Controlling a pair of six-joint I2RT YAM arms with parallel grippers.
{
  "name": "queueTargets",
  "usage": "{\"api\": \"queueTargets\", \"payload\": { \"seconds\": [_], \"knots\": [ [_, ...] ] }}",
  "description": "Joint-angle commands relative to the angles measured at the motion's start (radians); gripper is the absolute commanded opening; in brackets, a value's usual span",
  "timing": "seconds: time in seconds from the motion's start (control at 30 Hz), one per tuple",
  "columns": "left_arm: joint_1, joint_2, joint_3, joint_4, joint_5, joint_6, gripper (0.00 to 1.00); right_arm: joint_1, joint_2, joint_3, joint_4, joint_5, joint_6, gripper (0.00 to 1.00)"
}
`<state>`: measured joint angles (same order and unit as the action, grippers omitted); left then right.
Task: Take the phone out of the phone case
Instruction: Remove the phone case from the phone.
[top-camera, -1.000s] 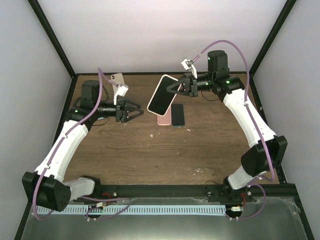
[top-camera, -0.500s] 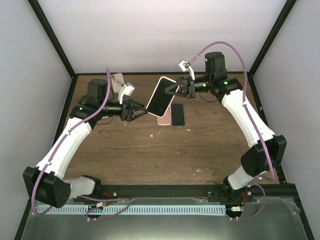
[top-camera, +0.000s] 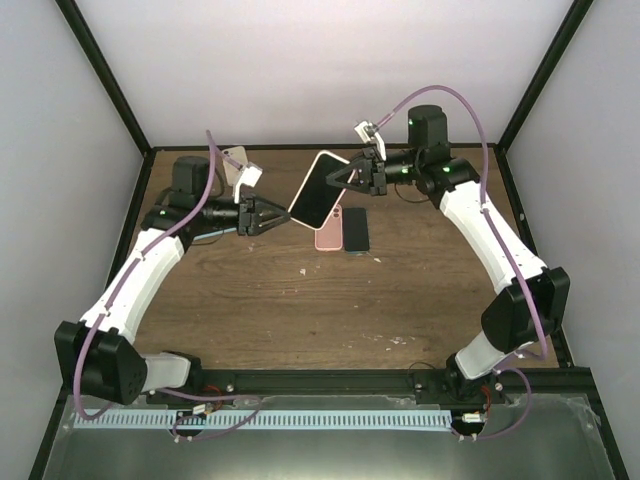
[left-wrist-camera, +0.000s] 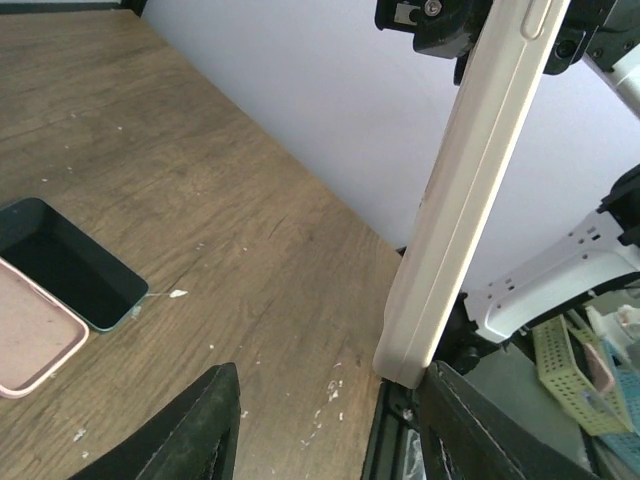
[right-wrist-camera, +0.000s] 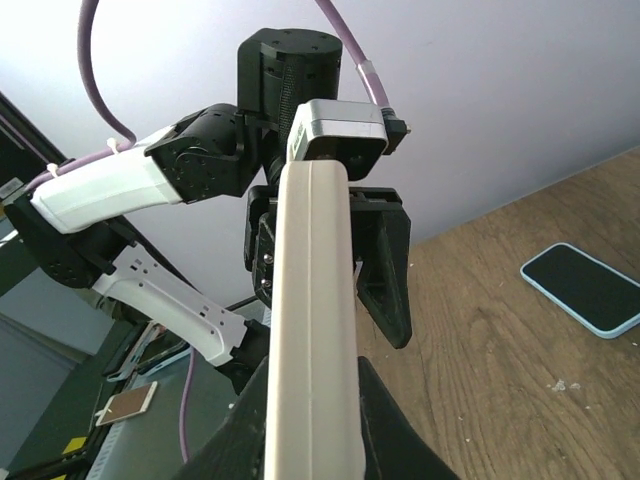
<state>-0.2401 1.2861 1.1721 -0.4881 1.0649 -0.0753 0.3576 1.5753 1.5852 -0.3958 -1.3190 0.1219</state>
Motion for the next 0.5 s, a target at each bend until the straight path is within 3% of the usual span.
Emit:
{"api": "queueTargets", "payload": {
  "seconds": [0.0, 0.2, 0.47],
  "knots": [
    [0.066, 0.061, -0.036, 0.037, -0.067, -0.014, 0.5, 0.039, -0.07, 0.027, 0.032, -0.397, 0.097, 0.01],
    [0.07, 0.102, -0.043, 0.034, -0.102, -0.023, 0.46, 0.056, -0.081, 0.037, 0.055, -0.463, 0.117, 0.01],
    [0.113, 0.153, -0.087, 0.117, 0.031, -0.089, 0.46, 0.058, -0.088, 0.073, 0.021, -0.495, 0.097, 0.01]
  ]
}}
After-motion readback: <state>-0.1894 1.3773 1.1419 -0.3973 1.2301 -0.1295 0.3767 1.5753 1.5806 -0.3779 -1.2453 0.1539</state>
